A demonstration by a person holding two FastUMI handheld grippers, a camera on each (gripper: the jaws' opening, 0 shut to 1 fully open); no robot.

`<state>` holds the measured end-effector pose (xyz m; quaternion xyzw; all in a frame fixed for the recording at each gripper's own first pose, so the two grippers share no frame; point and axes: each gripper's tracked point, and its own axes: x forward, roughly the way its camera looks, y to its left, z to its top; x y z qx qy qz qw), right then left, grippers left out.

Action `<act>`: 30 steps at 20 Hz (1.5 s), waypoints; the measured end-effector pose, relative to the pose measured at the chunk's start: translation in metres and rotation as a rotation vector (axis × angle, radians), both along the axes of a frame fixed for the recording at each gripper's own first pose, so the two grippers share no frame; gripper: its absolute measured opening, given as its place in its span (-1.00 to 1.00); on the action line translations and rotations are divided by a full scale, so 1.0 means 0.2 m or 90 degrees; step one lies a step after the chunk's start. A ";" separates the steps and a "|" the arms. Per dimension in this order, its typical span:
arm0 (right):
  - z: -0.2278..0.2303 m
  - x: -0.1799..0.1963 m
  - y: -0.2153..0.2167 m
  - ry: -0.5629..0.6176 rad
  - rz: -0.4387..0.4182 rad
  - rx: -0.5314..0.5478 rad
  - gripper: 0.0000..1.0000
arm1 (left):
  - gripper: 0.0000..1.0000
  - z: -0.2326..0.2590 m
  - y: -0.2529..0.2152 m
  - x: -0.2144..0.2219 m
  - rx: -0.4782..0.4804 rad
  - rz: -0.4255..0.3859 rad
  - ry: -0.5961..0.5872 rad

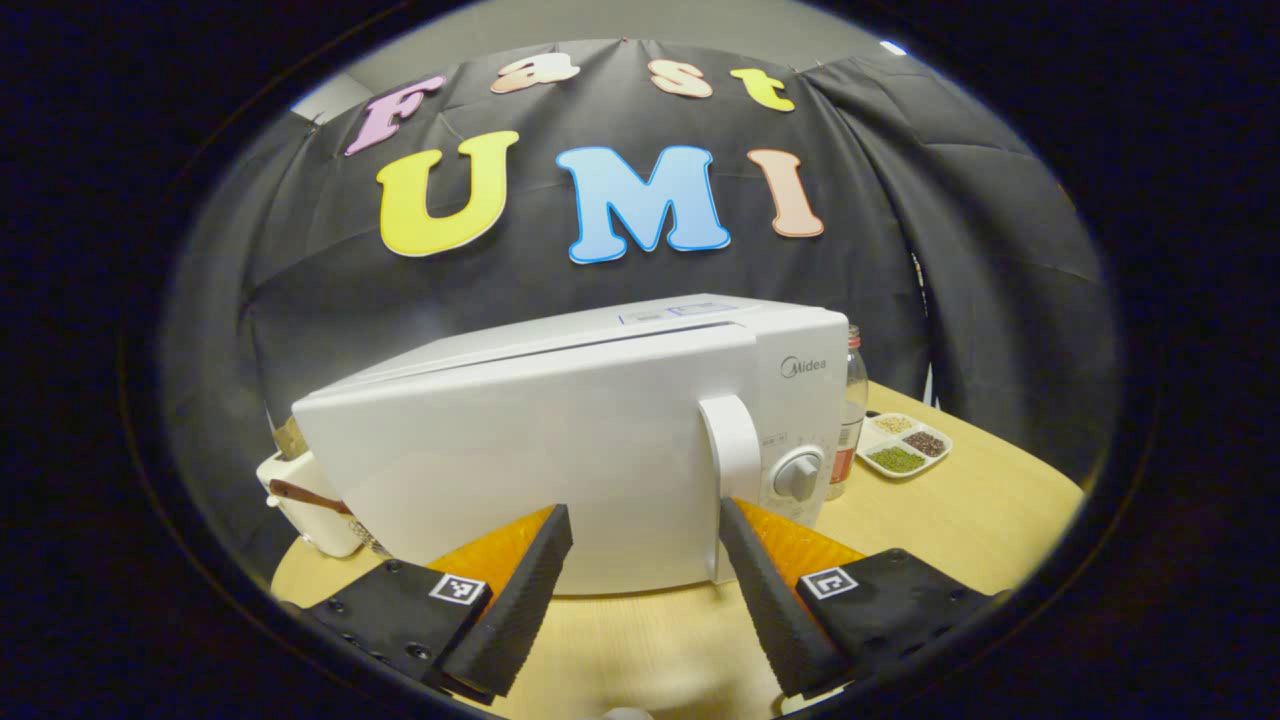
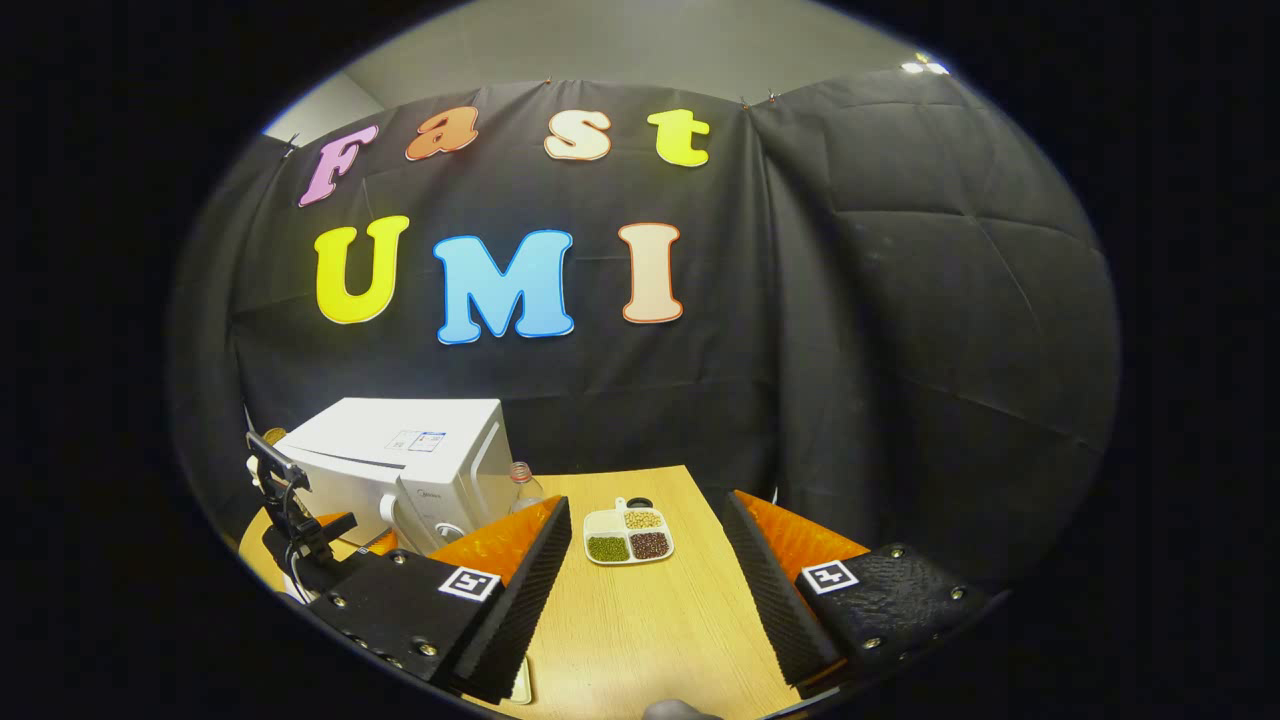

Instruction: Open the microwave oven with the left hand, put the food in, and close the microwave oven.

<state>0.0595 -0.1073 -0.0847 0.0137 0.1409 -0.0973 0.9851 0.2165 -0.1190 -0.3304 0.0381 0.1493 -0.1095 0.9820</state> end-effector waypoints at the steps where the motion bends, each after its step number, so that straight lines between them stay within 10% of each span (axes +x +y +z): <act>1: -0.01 0.01 -0.01 0.001 0.001 -0.003 0.88 | 0.94 0.00 0.00 0.00 0.006 0.001 -0.005; 15: -0.04 0.00 0.11 0.012 0.056 0.013 0.88 | 0.97 0.08 -0.01 -0.09 0.019 0.017 -0.002; 30: 0.22 -0.05 0.54 -0.070 0.187 0.026 0.87 | 1.00 1.18 0.49 -0.79 -0.032 0.106 -0.140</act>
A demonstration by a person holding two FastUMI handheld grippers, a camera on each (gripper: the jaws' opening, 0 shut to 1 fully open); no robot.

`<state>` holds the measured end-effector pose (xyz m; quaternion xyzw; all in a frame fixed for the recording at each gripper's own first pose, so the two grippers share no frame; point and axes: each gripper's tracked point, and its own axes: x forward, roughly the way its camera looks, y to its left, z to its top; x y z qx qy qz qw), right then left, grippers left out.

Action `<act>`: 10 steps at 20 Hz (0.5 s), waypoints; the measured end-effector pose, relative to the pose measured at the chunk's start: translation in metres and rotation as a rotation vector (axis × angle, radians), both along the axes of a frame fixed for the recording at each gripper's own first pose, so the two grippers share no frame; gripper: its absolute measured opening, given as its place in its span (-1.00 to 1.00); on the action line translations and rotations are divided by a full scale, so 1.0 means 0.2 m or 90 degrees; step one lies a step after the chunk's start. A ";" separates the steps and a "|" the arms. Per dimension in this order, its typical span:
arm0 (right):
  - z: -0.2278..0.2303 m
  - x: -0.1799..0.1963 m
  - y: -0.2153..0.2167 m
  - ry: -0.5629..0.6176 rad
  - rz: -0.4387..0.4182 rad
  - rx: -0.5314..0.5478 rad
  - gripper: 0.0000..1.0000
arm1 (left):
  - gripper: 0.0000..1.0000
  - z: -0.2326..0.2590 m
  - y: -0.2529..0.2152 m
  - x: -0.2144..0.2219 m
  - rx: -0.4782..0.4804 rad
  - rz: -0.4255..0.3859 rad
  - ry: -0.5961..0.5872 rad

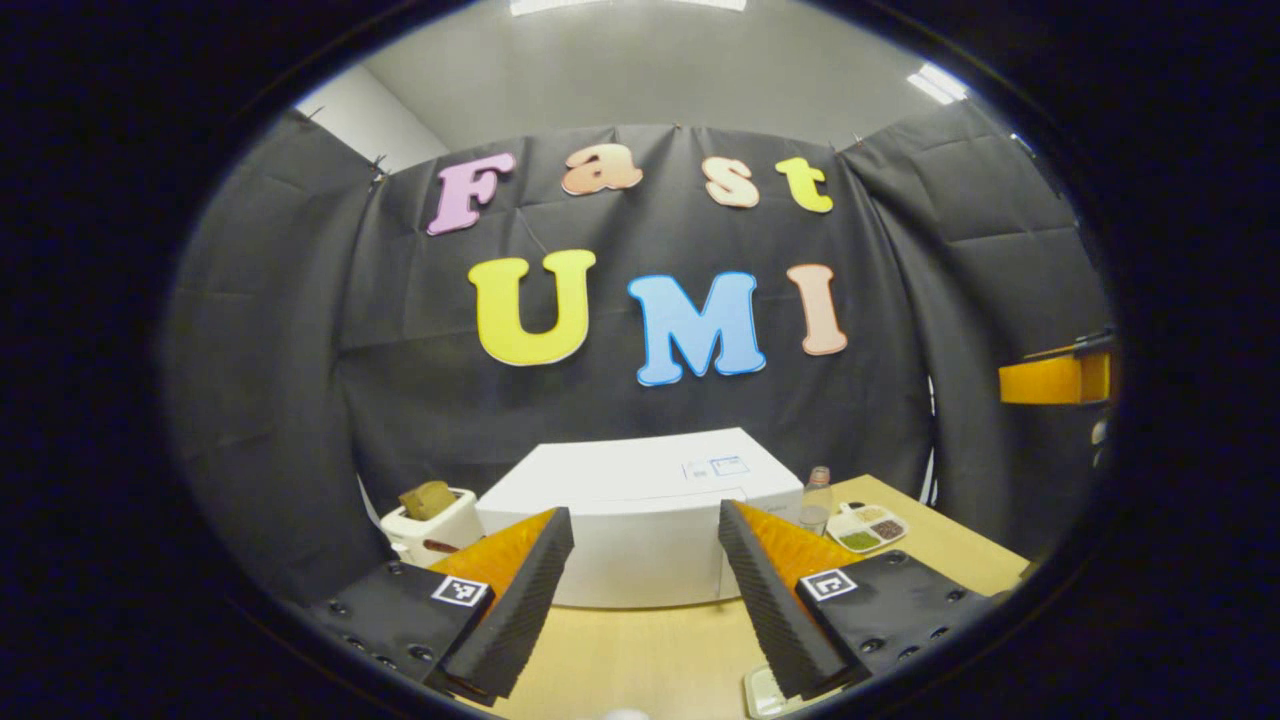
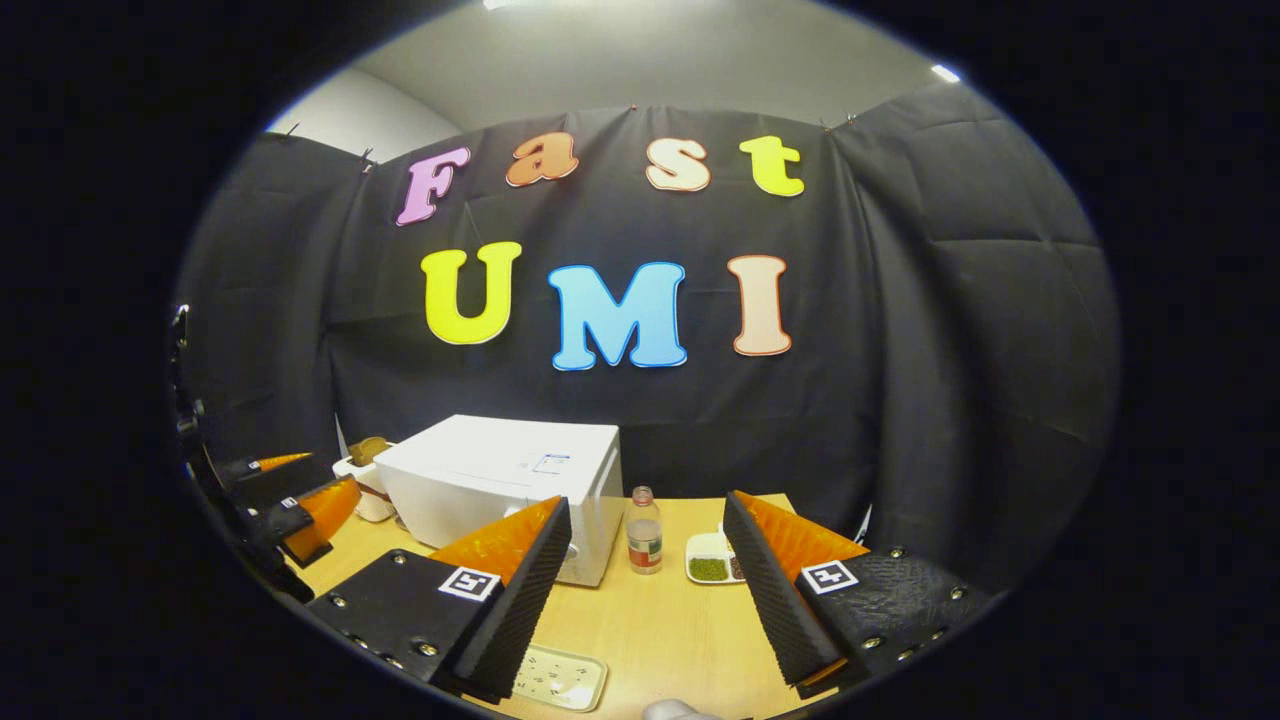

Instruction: Open the microwave oven with the left hand, put the food in, and close the microwave oven.

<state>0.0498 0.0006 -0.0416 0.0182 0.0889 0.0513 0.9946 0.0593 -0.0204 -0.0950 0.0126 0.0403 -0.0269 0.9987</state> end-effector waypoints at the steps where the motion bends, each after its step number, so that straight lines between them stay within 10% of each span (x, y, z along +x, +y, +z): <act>1: 0.01 -0.02 0.01 -0.002 0.003 0.005 0.87 | 1.00 0.06 0.06 -0.04 0.001 0.010 -0.004; 10: 0.13 -0.08 -0.02 -0.054 -0.053 0.008 0.88 | 1.00 0.38 0.33 -0.25 -0.013 0.025 -0.031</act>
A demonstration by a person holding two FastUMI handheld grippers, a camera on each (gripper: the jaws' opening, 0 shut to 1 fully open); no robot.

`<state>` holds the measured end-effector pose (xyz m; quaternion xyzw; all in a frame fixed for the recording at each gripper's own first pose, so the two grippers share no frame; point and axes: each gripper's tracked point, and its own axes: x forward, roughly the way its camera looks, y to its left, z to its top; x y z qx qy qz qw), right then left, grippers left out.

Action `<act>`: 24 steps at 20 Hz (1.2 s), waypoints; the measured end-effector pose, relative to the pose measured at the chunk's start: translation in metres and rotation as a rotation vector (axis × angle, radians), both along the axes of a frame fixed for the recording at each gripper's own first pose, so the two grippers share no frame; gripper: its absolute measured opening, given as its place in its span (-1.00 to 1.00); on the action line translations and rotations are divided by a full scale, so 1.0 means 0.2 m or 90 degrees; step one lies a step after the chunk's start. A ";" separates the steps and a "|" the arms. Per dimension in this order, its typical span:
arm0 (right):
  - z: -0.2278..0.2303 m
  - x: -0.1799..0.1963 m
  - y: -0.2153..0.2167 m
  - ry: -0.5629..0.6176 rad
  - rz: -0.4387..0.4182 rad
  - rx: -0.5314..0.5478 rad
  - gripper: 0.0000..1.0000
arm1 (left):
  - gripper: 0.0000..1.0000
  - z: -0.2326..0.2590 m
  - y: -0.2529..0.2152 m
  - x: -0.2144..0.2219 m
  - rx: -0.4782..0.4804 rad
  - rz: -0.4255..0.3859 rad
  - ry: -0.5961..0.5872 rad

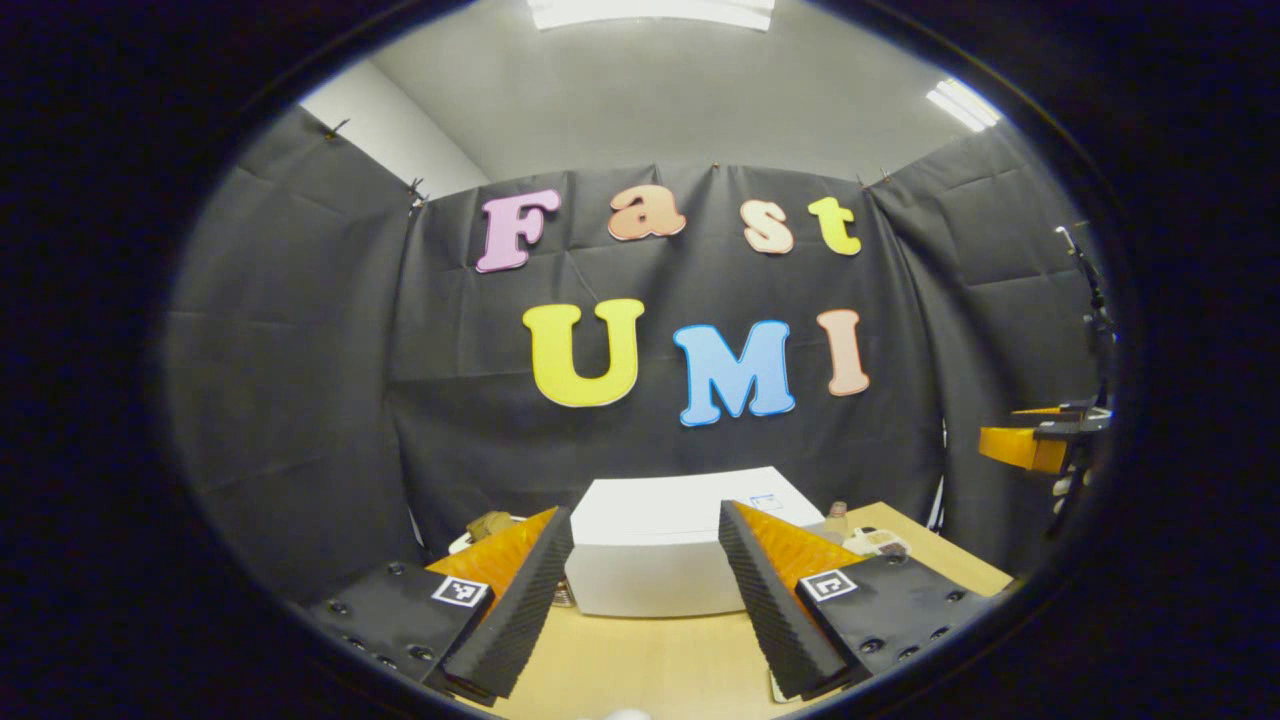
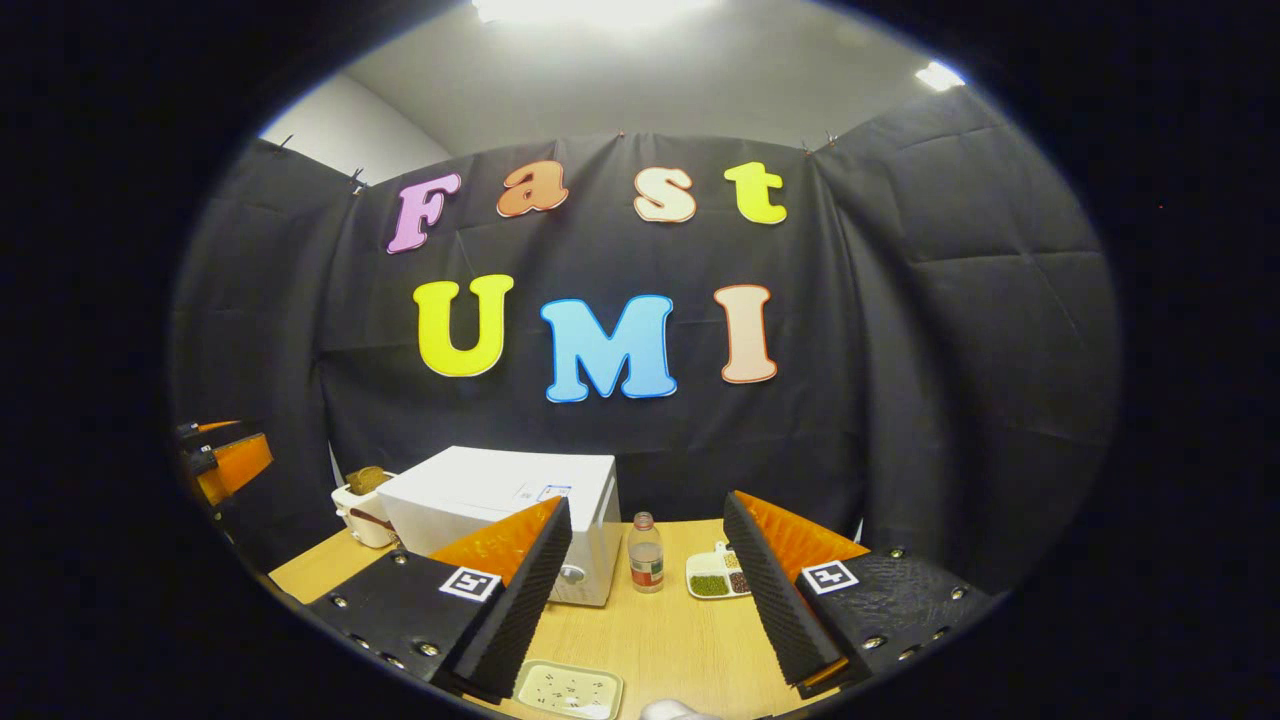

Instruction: Open the microwave oven with the left hand, put the food in, and close the microwave oven.

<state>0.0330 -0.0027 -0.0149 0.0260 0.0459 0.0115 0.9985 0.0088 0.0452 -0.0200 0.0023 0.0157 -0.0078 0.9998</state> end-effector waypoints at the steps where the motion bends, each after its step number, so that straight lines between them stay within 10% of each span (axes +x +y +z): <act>1: 0.01 -0.01 0.00 -0.002 -0.001 -0.001 0.87 | 1.00 0.01 0.00 0.00 -0.001 -0.001 -0.002; 24: 0.17 -0.09 -0.06 -0.023 -0.019 -0.025 0.87 | 1.00 0.09 0.09 0.03 -0.020 0.002 -0.004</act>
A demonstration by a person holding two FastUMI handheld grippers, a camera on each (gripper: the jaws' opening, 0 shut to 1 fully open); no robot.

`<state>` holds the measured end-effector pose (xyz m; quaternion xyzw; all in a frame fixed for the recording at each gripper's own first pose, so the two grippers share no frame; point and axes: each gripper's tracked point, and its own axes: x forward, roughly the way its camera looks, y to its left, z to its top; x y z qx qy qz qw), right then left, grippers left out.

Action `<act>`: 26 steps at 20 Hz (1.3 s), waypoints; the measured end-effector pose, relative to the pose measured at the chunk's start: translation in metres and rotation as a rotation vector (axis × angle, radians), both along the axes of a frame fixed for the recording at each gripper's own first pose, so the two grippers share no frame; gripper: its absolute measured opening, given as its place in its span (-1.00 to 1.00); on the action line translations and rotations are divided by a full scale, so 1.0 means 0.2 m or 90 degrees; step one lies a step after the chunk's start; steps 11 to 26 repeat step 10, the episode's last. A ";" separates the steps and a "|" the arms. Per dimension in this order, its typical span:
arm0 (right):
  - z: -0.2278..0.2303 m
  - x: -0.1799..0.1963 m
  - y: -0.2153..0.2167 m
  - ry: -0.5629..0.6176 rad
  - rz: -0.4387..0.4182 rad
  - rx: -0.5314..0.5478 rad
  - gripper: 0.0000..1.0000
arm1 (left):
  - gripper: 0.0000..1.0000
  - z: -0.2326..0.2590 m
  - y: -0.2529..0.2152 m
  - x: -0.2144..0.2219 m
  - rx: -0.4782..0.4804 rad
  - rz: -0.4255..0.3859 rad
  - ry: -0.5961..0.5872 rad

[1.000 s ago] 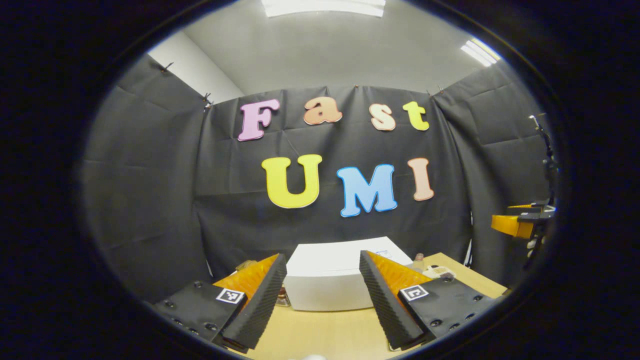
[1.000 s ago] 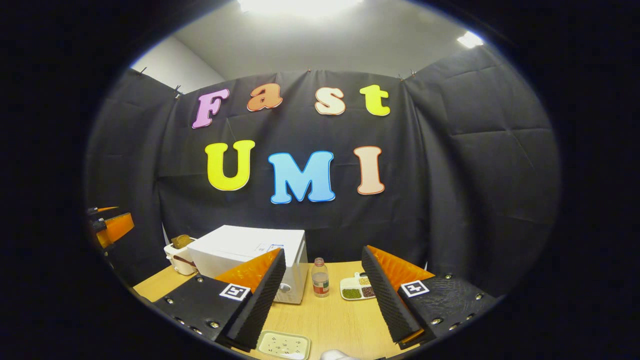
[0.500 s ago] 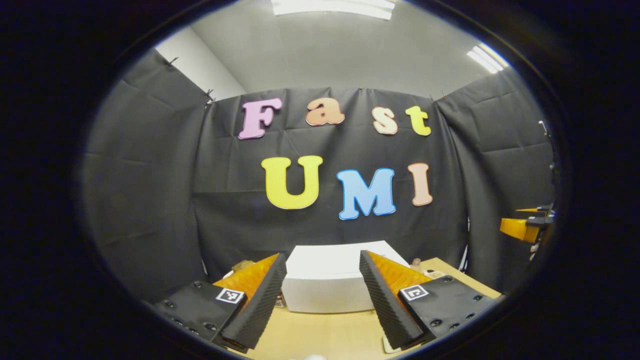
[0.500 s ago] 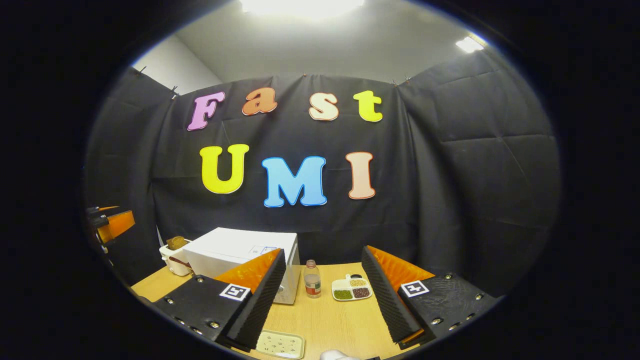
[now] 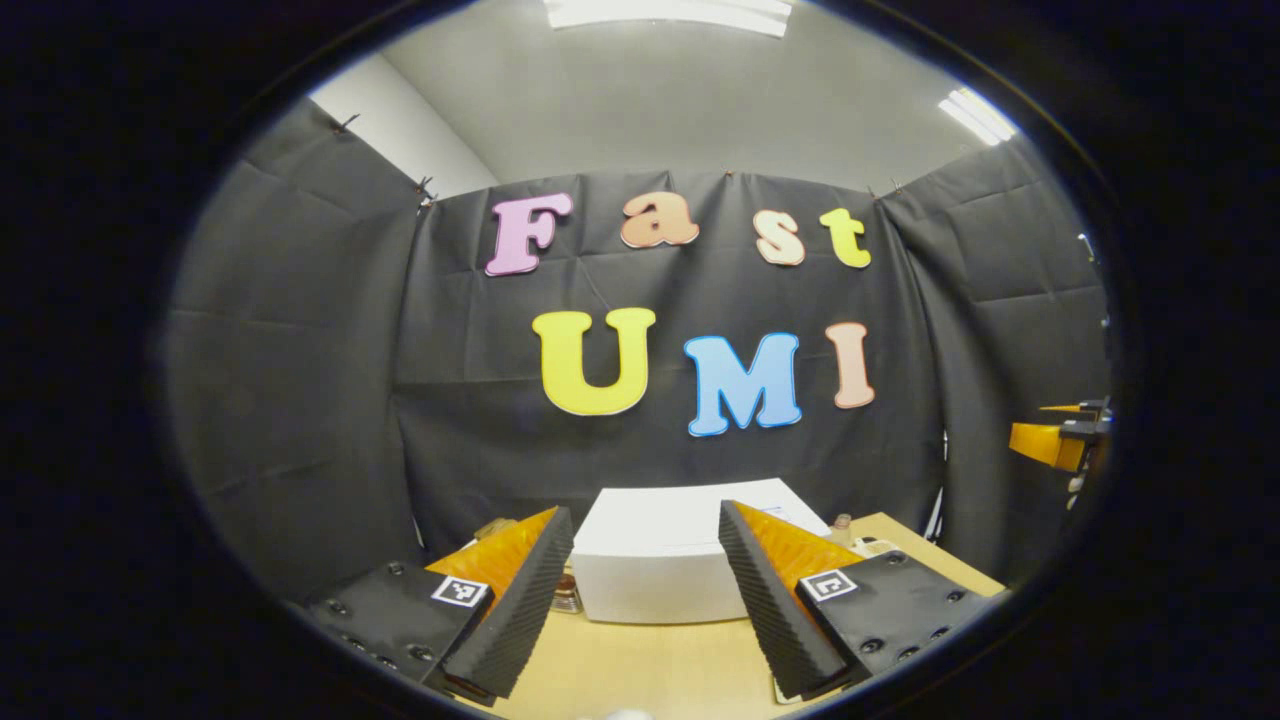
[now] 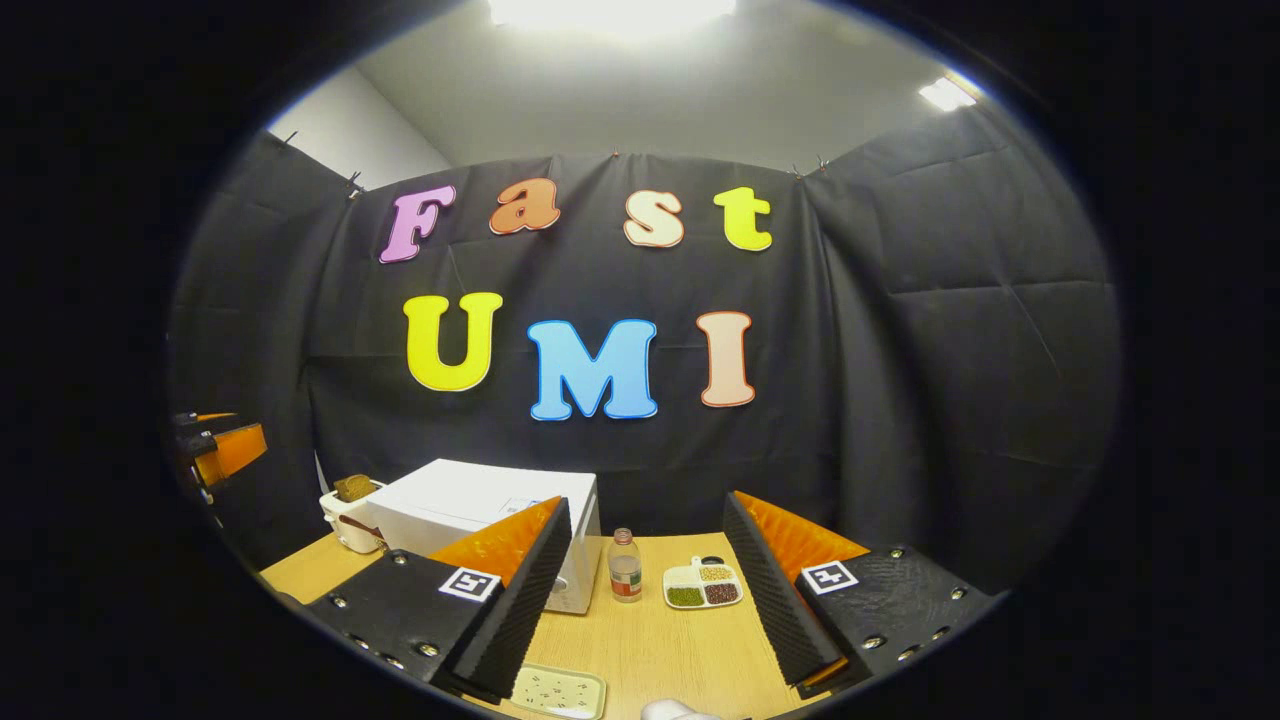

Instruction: Open the microwave oven with the left hand, put the food in, and close the microwave oven.

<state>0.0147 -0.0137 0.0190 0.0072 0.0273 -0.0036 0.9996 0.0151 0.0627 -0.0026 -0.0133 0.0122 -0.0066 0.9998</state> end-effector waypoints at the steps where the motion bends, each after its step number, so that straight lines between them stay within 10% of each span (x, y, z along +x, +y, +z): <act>1: 0.01 0.01 0.01 0.000 0.002 -0.001 0.87 | 1.00 0.01 0.00 0.00 -0.001 0.000 -0.002; 26: 0.06 0.04 0.05 -0.002 0.019 -0.001 0.87 | 1.00 0.04 0.00 0.01 -0.001 -0.006 0.005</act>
